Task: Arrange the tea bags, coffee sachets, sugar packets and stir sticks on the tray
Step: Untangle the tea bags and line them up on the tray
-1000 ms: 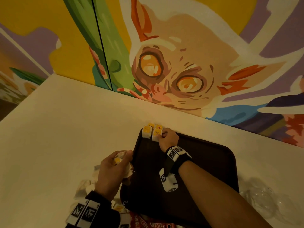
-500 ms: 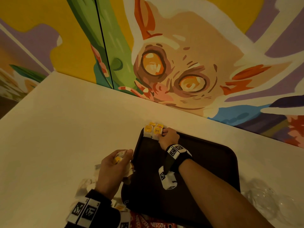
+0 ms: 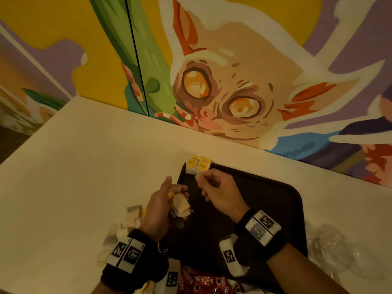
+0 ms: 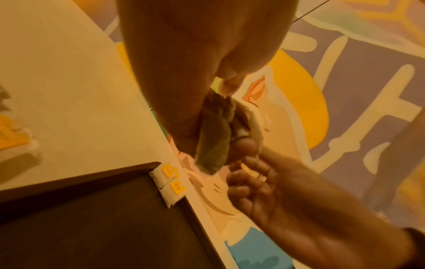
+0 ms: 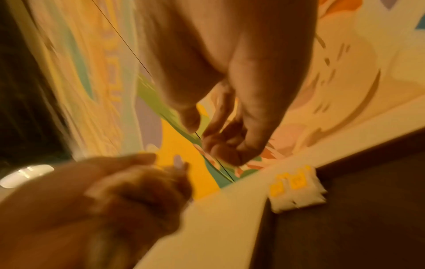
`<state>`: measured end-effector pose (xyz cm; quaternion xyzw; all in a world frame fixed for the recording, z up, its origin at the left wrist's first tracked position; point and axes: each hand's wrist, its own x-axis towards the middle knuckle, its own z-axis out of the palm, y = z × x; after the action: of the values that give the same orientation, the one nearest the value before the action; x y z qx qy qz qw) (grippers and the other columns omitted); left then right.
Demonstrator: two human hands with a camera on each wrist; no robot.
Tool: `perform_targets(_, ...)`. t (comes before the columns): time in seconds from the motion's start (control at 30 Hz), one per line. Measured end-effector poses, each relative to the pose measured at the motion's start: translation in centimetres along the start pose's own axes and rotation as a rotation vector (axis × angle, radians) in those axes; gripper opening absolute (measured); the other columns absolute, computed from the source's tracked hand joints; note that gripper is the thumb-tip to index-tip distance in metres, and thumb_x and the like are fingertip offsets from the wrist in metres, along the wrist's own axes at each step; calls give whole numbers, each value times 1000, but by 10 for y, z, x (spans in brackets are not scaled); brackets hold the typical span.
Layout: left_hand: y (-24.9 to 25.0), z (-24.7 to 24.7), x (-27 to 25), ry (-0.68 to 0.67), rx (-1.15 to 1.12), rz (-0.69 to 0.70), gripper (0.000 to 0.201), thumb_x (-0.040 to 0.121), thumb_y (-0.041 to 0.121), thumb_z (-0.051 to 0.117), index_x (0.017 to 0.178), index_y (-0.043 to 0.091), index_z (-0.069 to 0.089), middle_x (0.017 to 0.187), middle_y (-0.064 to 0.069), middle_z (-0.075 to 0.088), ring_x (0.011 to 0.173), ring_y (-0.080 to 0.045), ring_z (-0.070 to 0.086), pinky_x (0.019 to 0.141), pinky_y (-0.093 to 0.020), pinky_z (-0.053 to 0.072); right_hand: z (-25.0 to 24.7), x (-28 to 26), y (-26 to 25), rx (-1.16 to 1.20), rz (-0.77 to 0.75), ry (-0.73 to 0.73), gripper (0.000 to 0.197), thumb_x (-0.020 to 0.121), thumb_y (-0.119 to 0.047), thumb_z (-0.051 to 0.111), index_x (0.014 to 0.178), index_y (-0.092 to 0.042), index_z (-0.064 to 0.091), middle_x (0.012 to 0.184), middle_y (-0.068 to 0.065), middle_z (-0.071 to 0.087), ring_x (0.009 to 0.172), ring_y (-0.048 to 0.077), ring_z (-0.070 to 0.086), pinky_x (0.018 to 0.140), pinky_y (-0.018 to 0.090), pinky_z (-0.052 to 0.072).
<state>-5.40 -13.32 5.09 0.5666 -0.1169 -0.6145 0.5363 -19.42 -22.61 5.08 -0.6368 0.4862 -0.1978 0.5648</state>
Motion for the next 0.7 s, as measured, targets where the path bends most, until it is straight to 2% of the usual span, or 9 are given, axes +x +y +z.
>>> perform_targets(0.07,0,8,-5,-26,23,-4,62,98,55,28,102,6,64,78,-15,64,56,-27,58,51,-28,41,-2,-26,-11,-21,-41,-102,16,89,-39,65,102,-29,66,97,-7,66,77,3,63,65,21,52)
perform_targets(0.17,1,20,-16,-29,51,-13,61,99,55,25,102,9,65,84,-18,68,67,-28,62,55,-31,44,-1,-53,-12,-95,-72,-174,32,80,-41,77,108,-32,64,104,-12,64,89,8,66,74,25,57)
perform_targets(0.23,0,27,-23,-23,82,-13,60,98,54,27,102,9,66,88,-18,69,75,-30,62,57,-32,44,-1,-64,-7,-143,-88,-145,37,78,-34,81,111,-31,64,106,-14,63,89,7,65,76,25,57)
perform_targets(0.3,-2,31,-29,-16,121,-6,56,99,52,30,102,9,66,88,-18,68,73,-30,62,55,-31,45,-2,-72,-2,-143,-113,-101,31,82,-29,77,111,-29,66,107,-13,65,94,6,64,80,28,58)
perform_targets(0.4,-8,32,-39,-20,170,45,41,97,42,47,102,6,67,87,-20,65,70,-29,61,49,-28,46,-6,-80,4,-22,-125,-71,17,92,-28,66,108,-21,69,102,-8,70,94,9,68,76,30,59)
perform_targets(0.5,-15,36,-56,-37,194,101,30,89,34,61,104,8,66,89,-18,65,67,-26,62,44,-27,45,-12,-92,7,10,-152,-18,15,95,-24,61,103,-18,72,97,-4,72,88,11,70,74,27,59)
perform_targets(0.6,-22,40,-73,-58,239,149,42,73,39,71,106,13,64,90,-15,67,63,-22,64,43,-26,47,-18,-102,7,68,-153,9,15,95,-19,60,103,-16,73,94,0,73,81,16,71,71,29,60)
perform_targets(0.7,-30,42,-84,-109,269,198,44,71,29,75,109,12,62,85,-12,70,64,-23,64,44,-27,48,-24,-108,9,94,-153,40,15,94,-20,62,104,-16,73,94,-1,74,82,15,72,74,33,61)
